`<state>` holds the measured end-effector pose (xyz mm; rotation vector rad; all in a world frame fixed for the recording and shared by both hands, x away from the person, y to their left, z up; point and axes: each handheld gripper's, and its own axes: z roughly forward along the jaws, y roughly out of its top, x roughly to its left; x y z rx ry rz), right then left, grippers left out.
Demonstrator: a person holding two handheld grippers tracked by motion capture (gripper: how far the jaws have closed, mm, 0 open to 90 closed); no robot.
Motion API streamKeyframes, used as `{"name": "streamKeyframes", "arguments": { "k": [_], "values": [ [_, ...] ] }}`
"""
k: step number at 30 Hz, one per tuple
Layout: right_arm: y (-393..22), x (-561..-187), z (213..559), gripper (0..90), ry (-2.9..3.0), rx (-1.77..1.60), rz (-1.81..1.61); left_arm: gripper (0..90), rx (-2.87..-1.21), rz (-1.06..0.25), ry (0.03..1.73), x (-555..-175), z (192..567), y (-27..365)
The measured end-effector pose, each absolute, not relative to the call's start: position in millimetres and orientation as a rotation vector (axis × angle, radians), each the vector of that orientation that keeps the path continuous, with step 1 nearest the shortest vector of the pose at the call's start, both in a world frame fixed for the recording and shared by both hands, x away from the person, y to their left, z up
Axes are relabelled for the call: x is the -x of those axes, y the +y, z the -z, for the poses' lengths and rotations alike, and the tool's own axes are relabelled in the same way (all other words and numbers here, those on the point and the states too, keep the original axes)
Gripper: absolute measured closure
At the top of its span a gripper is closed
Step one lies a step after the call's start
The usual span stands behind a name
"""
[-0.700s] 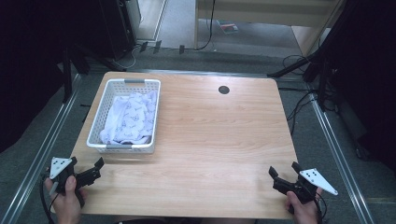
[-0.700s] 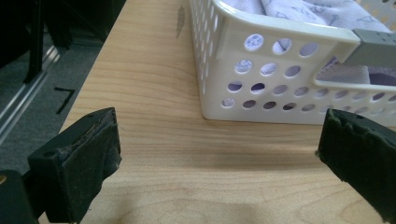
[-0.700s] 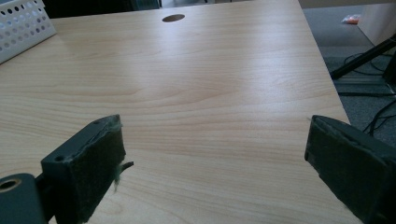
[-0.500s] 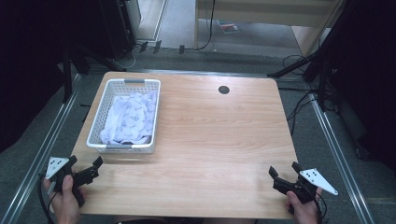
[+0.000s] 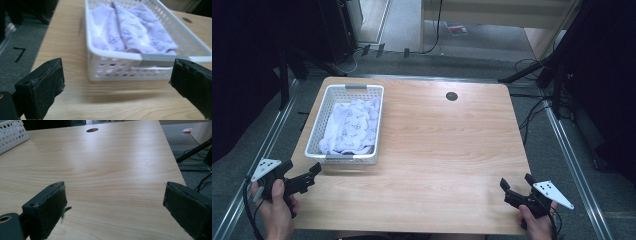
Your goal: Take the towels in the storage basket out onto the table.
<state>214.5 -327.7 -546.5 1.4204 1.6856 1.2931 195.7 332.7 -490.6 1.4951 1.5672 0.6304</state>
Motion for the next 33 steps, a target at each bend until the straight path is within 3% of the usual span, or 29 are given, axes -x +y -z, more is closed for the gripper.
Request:
{"name": "streamKeyframes", "arguments": {
  "k": [16,25,33],
  "values": [
    [-327.6,-213.7,546.4,5.0,1.683,-1.419,-1.303,0.0,-1.847,-0.415,1.661,-316.6,436.4,295.2],
    [-327.6,-213.7,546.4,5.1,1.686,-1.415,-1.302,0.0,-1.888,-0.236,1.735,-382.2,448.2,285.6],
    [-327.6,-213.4,546.4,5.0,1.683,-1.415,-1.304,0.0,-1.940,-0.208,1.859,-421.0,484.2,280.8]
  ]
}}
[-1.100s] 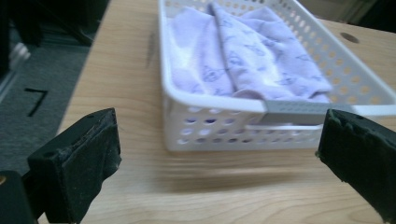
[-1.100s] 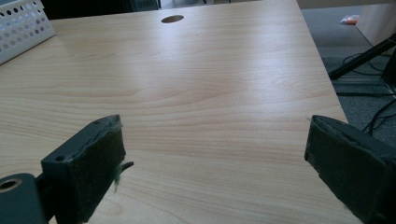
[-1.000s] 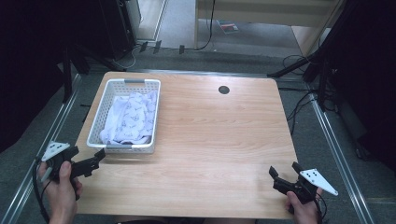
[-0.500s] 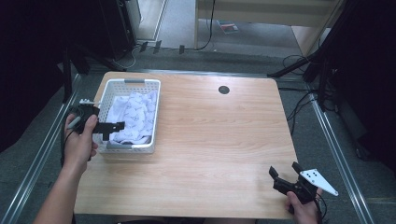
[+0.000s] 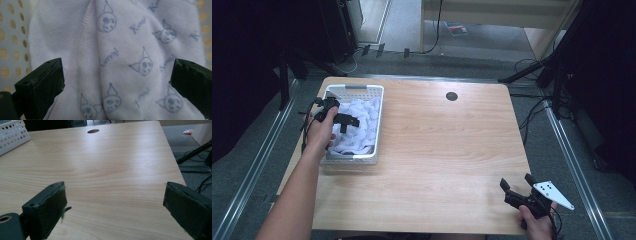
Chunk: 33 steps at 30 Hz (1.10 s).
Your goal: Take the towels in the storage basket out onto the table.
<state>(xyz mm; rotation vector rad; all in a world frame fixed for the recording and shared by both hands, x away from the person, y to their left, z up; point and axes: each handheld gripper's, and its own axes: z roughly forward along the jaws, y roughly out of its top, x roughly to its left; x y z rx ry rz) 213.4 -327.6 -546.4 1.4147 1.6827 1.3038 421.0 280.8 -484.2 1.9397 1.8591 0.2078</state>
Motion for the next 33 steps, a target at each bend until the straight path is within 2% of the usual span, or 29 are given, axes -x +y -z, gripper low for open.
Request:
{"name": "streamKeyframes", "arguments": {
  "k": [6,10,19,29,31,33],
  "values": [
    [-327.7,-213.3,546.4,5.0,1.684,-1.412,-1.305,0.0,-1.988,-0.123,1.854,-431.3,501.4,275.5],
    [-327.7,-213.3,546.4,5.1,1.684,-1.410,-1.304,0.0,-2.008,-0.118,1.888,-435.6,509.1,270.6],
    [-327.5,-213.2,546.4,5.1,1.685,-1.408,-1.300,0.0,-2.075,-0.209,1.915,-438.8,515.5,258.4],
    [-327.5,-213.2,546.5,5.1,1.684,-1.408,-1.299,0.2,-2.086,-0.241,1.933,-437.9,517.6,252.6],
    [-327.6,-213.2,546.5,5.1,1.684,-1.407,-1.300,1.3,-2.090,-0.242,1.921,-437.3,517.0,252.9],
    [-327.5,-213.3,546.5,5.1,1.686,-1.407,-1.299,8.1,-2.104,-0.244,1.900,-435.8,514.5,251.8]
  ]
}}
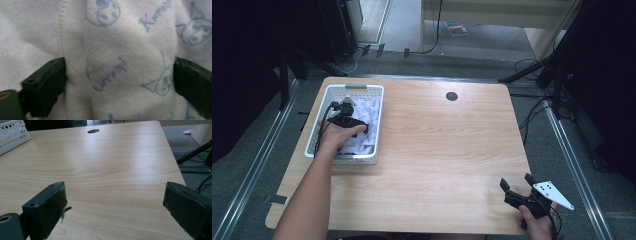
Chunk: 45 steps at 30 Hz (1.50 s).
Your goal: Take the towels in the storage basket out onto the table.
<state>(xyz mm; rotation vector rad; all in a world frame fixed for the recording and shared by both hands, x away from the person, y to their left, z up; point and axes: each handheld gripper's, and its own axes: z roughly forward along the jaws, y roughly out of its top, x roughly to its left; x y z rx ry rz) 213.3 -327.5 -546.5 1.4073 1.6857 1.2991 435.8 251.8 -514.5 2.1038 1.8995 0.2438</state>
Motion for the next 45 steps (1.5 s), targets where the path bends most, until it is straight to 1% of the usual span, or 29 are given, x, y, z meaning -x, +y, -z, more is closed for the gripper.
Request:
{"name": "streamKeyframes", "arguments": {
  "k": [1,2,3,5,6,7,8,9,13,18,29,45],
  "values": [
    [-327.4,-213.3,546.5,5.1,1.686,-1.408,-1.299,13.1,-2.108,-0.241,1.891,-435.0,512.1,251.9],
    [-327.4,-213.4,546.5,5.2,1.687,-1.408,-1.299,21.3,-2.107,-0.226,1.886,-434.0,508.9,251.9],
    [-327.3,-213.3,546.4,5.2,1.687,-1.408,-1.298,31.6,-2.101,-0.228,1.878,-433.5,508.0,251.8],
    [-327.3,-213.2,546.4,5.2,1.685,-1.407,-1.298,46.6,-2.090,-0.196,1.863,-432.4,506.0,251.4],
    [-327.3,-213.2,546.4,5.2,1.685,-1.407,-1.297,49.5,-2.083,-0.184,1.859,-431.9,505.7,251.6],
    [-327.3,-213.2,546.5,5.2,1.684,-1.407,-1.298,55.3,-2.073,-0.172,1.860,-431.7,505.5,251.9],
    [-327.3,-213.2,546.5,5.2,1.684,-1.407,-1.298,55.3,-2.067,-0.164,1.862,-431.6,505.2,251.9],
    [-327.4,-213.2,546.4,5.2,1.685,-1.407,-1.298,59.5,-2.062,-0.159,1.864,-431.5,505.0,252.7],
    [-327.5,-213.3,546.5,5.2,1.685,-1.408,-1.299,63.1,-2.044,-0.137,1.869,-431.8,503.5,254.0],
    [-327.6,-213.4,546.5,5.2,1.687,-1.410,-1.304,65.0,-2.010,-0.109,1.879,-431.9,497.0,258.8],
    [-327.6,-213.5,546.4,5.2,1.687,-1.410,-1.301,64.8,-1.999,-0.217,1.867,-430.2,446.3,258.9],
    [-327.6,-213.6,546.4,5.2,1.685,-1.412,-1.303,64.6,-1.972,-0.280,1.856,-424.7,389.4,267.5]
  ]
}}
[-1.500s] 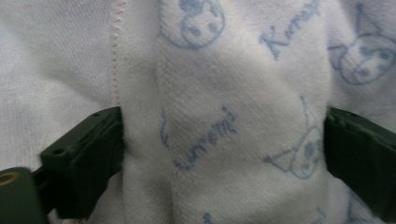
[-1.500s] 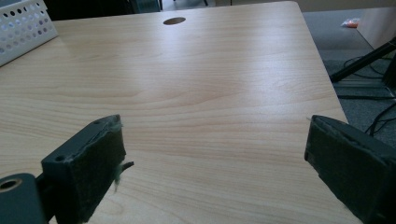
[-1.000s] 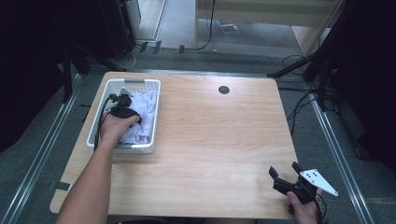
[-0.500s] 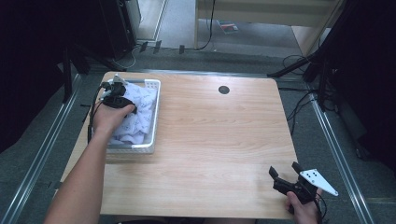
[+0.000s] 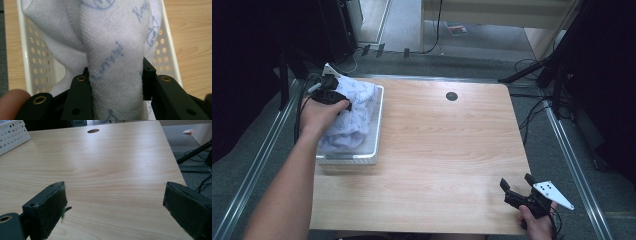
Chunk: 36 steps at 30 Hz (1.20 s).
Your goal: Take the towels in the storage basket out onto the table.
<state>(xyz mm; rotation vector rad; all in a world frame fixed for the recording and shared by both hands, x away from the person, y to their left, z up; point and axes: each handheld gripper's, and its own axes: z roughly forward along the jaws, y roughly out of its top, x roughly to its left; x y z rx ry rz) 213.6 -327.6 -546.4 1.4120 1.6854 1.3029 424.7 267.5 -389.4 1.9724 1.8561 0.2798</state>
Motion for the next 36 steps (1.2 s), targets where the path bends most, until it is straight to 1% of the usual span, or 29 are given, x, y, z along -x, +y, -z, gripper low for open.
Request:
{"name": "streamKeyframes", "arguments": {
  "k": [3,14,24,36],
  "values": [
    [-327.5,-213.6,546.3,5.2,1.687,-1.414,-1.300,64.6,-1.973,-0.299,1.846,-422.6,379.6,269.7],
    [-327.5,-213.6,546.4,5.2,1.687,-1.414,-1.299,64.5,-1.955,-0.320,1.844,-418.8,362.2,272.9],
    [-327.5,-213.5,546.4,5.2,1.687,-1.410,-1.299,64.4,-1.983,-0.364,1.820,-419.0,336.9,259.9],
    [-327.5,-213.5,546.4,5.2,1.687,-1.407,-1.298,64.3,-2.022,-0.377,1.776,-420.3,311.2,236.3]
  ]
}}
